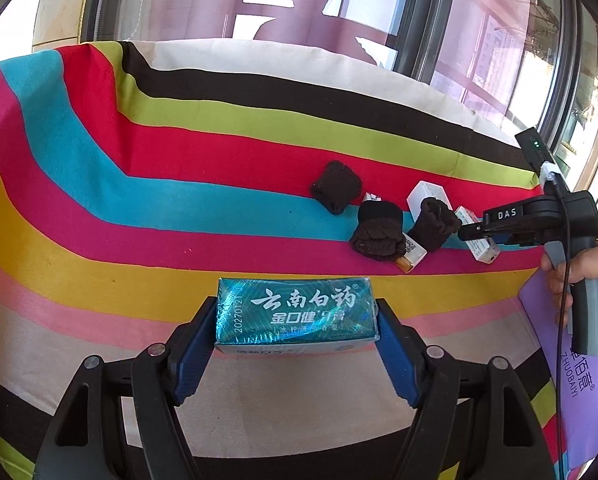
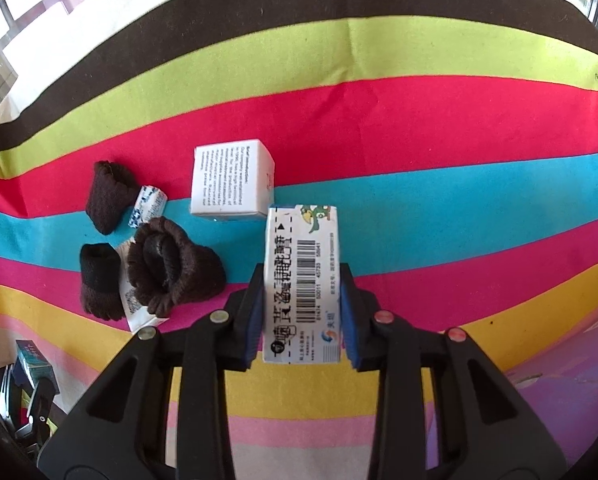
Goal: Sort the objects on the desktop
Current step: 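Carry both boxes into the lavender box and open both grippers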
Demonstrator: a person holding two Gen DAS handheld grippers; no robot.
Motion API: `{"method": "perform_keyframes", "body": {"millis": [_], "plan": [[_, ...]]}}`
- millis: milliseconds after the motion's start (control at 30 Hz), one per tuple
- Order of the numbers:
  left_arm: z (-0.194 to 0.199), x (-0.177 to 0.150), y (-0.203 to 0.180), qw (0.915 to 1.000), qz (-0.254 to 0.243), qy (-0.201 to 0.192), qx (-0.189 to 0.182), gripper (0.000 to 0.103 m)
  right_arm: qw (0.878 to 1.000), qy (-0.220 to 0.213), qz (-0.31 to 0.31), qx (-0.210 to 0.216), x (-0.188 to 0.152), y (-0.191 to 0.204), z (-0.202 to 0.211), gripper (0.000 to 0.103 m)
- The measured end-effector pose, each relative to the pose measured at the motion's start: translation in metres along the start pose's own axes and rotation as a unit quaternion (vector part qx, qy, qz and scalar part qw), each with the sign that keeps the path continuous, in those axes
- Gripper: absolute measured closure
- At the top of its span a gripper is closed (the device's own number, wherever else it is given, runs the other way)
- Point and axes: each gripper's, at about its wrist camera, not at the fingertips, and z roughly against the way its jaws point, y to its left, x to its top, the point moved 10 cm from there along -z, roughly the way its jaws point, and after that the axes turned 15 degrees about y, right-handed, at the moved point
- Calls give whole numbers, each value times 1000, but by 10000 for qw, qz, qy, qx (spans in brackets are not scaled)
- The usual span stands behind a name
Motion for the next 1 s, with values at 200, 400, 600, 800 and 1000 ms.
{"method": "perform_keyframes", "body": {"millis": [200, 400, 600, 800, 1000], "plan": [[5, 3, 4, 9998, 100, -144, 111, 28, 9973, -366, 335, 549, -16, 21, 58, 67], [16, 2, 5, 9986, 98, -364, 363, 28, 9875, -679, 813, 1170, -77, 33, 106, 67], [32, -31, -17, 9991, 252, -292, 202, 28, 9732, -1121, 1139, 1653, -122, 42, 128, 67], [70, -57, -69, 9985, 109, -528, -45, 28, 9628, -1452, 1070, 2012, -172, 7, 153, 67], [92, -86, -133, 9976, -87, -522, -442, 28, 9628, -1760, 672, 1938, -207, -46, 158, 67]]}}
